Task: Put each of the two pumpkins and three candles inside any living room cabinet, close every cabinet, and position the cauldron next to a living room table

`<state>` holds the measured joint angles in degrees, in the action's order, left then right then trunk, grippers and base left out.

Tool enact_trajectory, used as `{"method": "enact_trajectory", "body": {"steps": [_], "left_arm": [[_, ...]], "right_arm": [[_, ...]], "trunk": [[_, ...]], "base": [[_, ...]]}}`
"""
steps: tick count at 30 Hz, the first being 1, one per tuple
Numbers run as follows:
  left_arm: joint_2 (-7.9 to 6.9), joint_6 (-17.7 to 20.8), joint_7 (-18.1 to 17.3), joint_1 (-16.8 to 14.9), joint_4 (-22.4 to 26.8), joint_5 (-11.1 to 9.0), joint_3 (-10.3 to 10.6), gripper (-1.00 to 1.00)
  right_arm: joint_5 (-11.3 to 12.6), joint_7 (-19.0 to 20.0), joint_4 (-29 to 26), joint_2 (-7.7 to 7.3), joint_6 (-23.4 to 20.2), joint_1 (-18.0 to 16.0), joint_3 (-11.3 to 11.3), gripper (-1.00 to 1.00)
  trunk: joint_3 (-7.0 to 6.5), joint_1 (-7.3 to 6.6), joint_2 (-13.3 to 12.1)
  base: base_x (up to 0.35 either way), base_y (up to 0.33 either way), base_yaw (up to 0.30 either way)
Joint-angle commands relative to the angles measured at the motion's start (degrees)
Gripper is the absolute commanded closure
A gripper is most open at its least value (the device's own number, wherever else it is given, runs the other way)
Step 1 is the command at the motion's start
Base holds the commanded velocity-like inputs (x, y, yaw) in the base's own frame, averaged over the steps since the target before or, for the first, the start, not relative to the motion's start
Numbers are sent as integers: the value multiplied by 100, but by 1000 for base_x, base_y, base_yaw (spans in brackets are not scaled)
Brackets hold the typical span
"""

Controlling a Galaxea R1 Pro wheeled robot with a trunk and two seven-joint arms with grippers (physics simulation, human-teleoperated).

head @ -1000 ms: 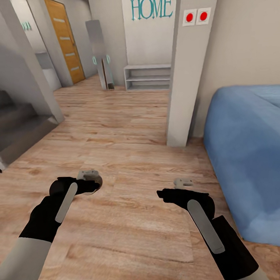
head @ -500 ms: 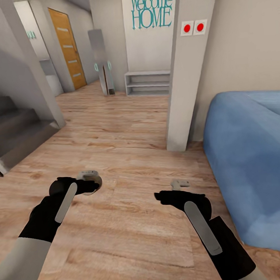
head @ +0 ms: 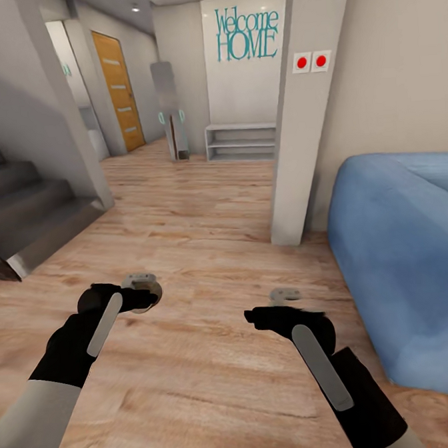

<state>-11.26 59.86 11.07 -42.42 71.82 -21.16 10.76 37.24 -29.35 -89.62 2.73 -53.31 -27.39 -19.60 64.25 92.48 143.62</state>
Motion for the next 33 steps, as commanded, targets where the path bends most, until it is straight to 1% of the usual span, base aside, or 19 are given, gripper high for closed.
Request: {"method": "enact_trajectory", "body": {"steps": [1,9,13,16,33], "left_arm": [[-7,14,54,-3,6,-55,14,100],[-8,14,54,-3,9,-55,16,100],[-10,14,55,2,50,-55,20,100],[-14,14,57,5,77,-59,21,100],[-12,14,58,6,90,-63,26,100]], "right_arm": [[54,-61,6,0,-22,-4,-57,-100],[48,-59,22,-1,-17,-3,-123,-100],[52,-56,19,5,-14,-3,-129,-100],[49,-54,17,3,-13,-3,-125,-100],[52,-53,18,0,-13,-3,-123,-100]], "trunk": [[-16,-5,1],[-189,-26,-10],[-189,-26,-10],[-189,-26,-10],[-164,-26,-10]], "base": [[-117,138,7],[-37,46,2],[-4,5,35],[-1,2,189],[0,0,272]]}}
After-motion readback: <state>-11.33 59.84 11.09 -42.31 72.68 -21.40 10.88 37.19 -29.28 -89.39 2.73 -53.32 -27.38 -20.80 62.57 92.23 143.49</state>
